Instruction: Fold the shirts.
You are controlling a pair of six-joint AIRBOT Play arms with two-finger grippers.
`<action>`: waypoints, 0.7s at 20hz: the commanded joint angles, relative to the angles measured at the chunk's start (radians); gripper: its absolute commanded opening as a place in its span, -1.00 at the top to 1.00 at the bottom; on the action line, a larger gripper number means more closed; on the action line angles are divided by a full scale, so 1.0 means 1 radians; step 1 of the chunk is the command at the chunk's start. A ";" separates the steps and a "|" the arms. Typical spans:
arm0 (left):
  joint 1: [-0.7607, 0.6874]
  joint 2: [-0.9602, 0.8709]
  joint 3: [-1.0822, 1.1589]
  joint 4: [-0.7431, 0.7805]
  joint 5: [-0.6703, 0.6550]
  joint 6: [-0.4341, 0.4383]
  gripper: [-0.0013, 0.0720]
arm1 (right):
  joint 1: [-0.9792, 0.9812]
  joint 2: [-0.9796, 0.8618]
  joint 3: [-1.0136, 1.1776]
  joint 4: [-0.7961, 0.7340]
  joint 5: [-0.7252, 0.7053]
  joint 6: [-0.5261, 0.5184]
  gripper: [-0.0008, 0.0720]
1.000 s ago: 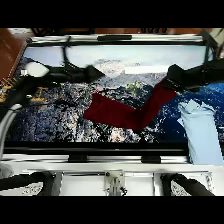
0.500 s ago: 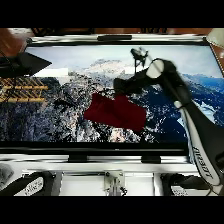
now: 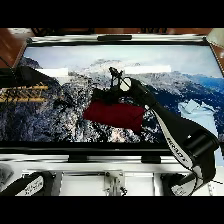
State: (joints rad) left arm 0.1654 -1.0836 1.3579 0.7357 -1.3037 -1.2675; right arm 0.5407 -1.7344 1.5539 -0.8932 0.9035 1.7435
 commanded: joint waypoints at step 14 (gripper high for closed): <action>0.003 0.002 -0.051 0.006 -0.010 -0.002 0.87 | -0.396 0.172 -0.337 -0.315 0.427 -0.022 -0.72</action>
State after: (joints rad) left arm 0.1673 -1.0821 1.3079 0.7418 -1.3113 -1.2530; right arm 0.1547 -1.5658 1.3346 -1.2930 1.4681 1.7248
